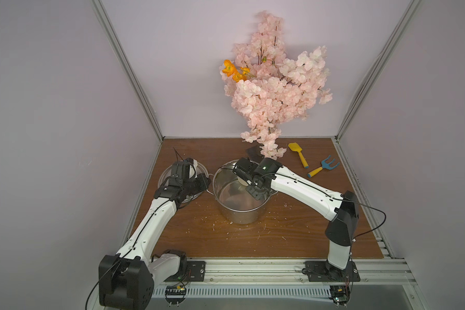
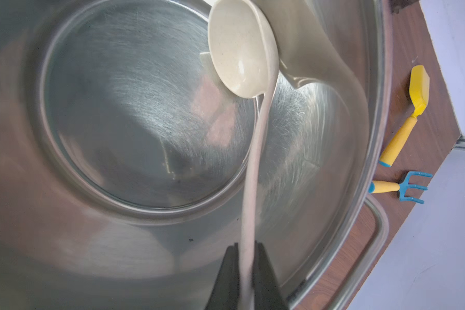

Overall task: Stir the soup with a spoon
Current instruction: Stir the soup in the pan with a stick.

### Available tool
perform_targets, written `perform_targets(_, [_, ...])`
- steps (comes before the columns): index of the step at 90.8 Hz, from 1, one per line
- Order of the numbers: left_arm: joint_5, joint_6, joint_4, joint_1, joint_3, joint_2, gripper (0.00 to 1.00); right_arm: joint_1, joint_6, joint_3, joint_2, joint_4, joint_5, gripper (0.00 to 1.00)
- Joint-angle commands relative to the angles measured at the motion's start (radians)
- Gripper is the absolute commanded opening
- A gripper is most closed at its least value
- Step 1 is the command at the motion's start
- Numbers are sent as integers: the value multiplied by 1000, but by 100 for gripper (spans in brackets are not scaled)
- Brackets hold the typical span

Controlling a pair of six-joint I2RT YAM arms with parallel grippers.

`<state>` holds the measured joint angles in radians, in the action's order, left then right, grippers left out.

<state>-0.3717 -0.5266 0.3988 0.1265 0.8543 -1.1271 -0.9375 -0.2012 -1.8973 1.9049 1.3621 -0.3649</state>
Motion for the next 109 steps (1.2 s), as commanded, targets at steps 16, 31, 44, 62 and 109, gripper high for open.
perform_targets(16, [31, 14, 21, 40, 16, -6, 0, -45, 12, -141, 108, -35, 22, 0])
perform_targets(31, [37, 14, 12, 45, 18, -15, 0, -105, 49, -95, 73, -68, 98, 0])
perform_targets(44, [39, 21, 11, 45, 23, -16, 0, -122, 40, 22, 13, -63, 104, 0])
perform_targets(62, [37, 28, 13, 45, 20, -7, 0, -117, 1, 186, -74, -40, 14, 0])
perform_targets(109, [10, 42, 12, 47, 5, 22, 0, -31, -22, 23, 17, -36, -59, 0])
